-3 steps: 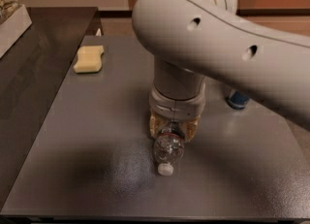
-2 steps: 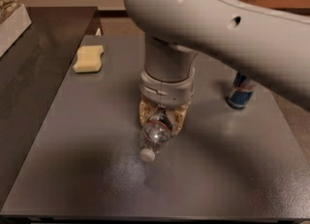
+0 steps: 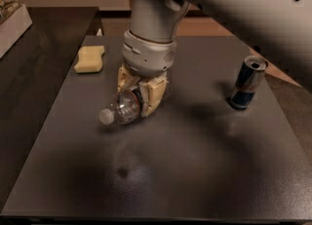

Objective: Place water bottle upright

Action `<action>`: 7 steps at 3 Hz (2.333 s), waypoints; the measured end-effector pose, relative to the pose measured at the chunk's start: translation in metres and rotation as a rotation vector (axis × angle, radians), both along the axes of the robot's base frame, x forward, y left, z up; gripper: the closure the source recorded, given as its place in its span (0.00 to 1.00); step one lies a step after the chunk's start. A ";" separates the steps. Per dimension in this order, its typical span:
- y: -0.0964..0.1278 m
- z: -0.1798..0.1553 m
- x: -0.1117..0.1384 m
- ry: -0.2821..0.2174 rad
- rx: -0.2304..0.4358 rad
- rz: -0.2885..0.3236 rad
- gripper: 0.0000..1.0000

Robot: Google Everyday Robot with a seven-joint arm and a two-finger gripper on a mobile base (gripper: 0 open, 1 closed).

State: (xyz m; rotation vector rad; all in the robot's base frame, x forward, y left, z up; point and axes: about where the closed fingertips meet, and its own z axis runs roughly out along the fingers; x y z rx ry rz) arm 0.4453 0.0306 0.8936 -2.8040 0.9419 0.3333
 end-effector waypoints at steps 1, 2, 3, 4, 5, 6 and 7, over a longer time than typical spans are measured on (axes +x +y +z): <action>0.019 0.018 0.003 0.105 0.136 -0.213 1.00; 0.028 0.036 0.003 0.199 0.280 -0.468 1.00; 0.034 0.053 0.006 0.279 0.430 -0.684 1.00; 0.037 0.060 0.013 0.351 0.569 -0.783 1.00; 0.041 0.063 0.018 0.426 0.679 -0.836 1.00; 0.045 0.065 0.021 0.503 0.768 -0.862 1.00; 0.047 0.069 0.020 0.514 0.779 -0.862 1.00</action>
Offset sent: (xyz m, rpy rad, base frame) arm 0.0193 0.0250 0.0605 0.4667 0.3423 -0.9026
